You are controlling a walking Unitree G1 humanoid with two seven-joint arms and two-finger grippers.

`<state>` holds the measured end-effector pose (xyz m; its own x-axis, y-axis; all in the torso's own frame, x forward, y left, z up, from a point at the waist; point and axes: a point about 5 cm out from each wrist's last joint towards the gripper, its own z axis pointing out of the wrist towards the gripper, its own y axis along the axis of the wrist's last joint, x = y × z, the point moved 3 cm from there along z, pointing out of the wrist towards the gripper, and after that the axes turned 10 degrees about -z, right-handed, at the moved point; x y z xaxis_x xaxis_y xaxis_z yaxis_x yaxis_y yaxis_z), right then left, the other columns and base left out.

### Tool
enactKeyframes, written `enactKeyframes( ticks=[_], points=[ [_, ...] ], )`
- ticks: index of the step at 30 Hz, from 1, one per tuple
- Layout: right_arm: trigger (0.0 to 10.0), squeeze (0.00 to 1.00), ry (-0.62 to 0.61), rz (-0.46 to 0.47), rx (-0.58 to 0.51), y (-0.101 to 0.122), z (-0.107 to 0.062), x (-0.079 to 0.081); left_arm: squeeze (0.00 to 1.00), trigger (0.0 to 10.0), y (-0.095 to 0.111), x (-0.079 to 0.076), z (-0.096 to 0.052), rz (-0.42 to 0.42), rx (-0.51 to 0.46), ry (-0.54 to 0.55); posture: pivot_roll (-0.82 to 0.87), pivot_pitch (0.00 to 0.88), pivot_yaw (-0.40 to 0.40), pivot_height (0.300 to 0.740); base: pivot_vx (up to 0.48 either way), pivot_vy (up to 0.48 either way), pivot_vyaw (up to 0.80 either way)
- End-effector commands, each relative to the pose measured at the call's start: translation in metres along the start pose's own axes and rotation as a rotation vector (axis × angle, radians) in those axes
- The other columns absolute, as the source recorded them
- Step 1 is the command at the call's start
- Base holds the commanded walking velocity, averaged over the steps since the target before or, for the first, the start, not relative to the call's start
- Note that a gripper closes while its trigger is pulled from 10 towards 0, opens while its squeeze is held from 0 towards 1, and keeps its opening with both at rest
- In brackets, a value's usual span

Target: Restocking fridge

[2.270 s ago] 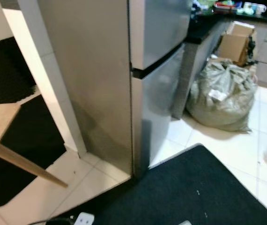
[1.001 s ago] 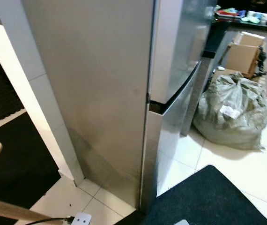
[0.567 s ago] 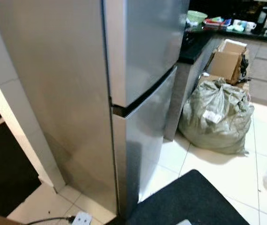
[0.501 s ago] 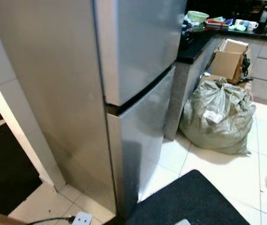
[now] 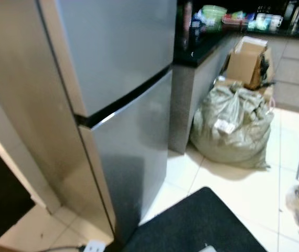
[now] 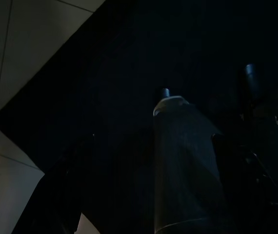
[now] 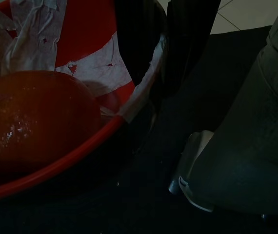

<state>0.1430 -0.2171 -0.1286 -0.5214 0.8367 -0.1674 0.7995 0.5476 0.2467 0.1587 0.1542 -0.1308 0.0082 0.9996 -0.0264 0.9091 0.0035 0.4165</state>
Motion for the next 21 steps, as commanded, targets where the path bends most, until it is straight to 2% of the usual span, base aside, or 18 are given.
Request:
enactKeyframes(
  ticks=[1,3,4,8,9,11,12,14,16,19,20,21],
  points=[
    [10.0,0.0,0.011,-0.009,-0.014,0.005,0.001,0.004,0.0,10.0,0.001,0.003,0.0,-0.019,-0.009,0.024,-0.04,0.0,-0.006,0.74,0.0,0.0,0.0],
    [10.0,0.0,0.011,-0.009,-0.014,0.005,0.001,0.004,0.0,10.0,0.001,0.004,0.0,-0.032,-0.014,0.034,-0.04,0.0,-0.006,0.74,0.0,0.0,0.0],
    [10.0,0.0,0.01,-0.012,-0.014,0.004,0.001,0.003,0.0,10.0,0.002,0.006,-0.001,-0.077,-0.041,0.063,-0.04,0.0,-0.006,0.74,0.0,0.0,0.0],
    [10.0,0.0,0.008,-0.013,-0.013,0.004,0.001,0.003,0.0,10.0,0.004,0.007,-0.001,-0.115,-0.064,0.078,-0.04,0.0,-0.006,0.74,0.0,0.0,0.0],
    [10.0,0.0,0.007,-0.014,-0.012,0.003,0.0,0.002,1.0,10.0,0.012,0.029,-0.003,-0.149,-0.104,0.1,-0.03,0.0,-0.007,0.74,0.0,0.0,0.0],
    [10.0,0.0,0.005,-0.016,-0.011,0.003,0.0,0.001,1.0,10.0,0.033,0.07,-0.01,-0.233,-0.191,0.136,-0.03,0.0,-0.006,0.74,0.0,0.0,0.0],
    [10.0,0.0,0.004,-0.017,-0.011,0.003,0.0,0.001,1.0,10.0,0.04,0.08,-0.013,-0.26,-0.221,0.145,-0.03,0.0,-0.006,0.74,0.0,0.0,0.0],
    [10.0,0.0,0.003,-0.017,-0.009,0.002,0.0,0.0,1.0,10.0,0.056,0.092,-0.018,-0.324,-0.296,0.147,-0.03,0.0,-0.005,0.74,0.0,0.0,0.0],
    [10.0,0.0,0.003,-0.018,-0.009,0.002,0.0,0.0,1.0,10.0,0.061,0.096,-0.02,-0.348,-0.324,0.147,-0.03,0.0,-0.005,0.74,0.0,0.0,0.0],
    [10.0,0.0,0.004,-0.018,-0.007,0.001,0.0,0.0,1.0,10.0,0.084,0.11,-0.029,-0.454,-0.455,0.105,-0.03,0.0,-0.003,0.74,0.0,0.0,0.0],
    [10.0,0.0,0.004,-0.018,-0.007,0.001,0.0,0.0,1.0,10.0,0.084,0.11,-0.029,-0.454,-0.455,0.105,-0.03,0.0,-0.003,0.74,0.0,0.0,0.0],
    [10.0,0.0,0.005,-0.02,-0.007,0.001,0.0,0.0,1.0,10.0,0.098,0.112,-0.034,-0.475,-0.525,0.043,-0.03,0.0,-0.003,0.74,0.0,0.0,0.0]
  ],
)
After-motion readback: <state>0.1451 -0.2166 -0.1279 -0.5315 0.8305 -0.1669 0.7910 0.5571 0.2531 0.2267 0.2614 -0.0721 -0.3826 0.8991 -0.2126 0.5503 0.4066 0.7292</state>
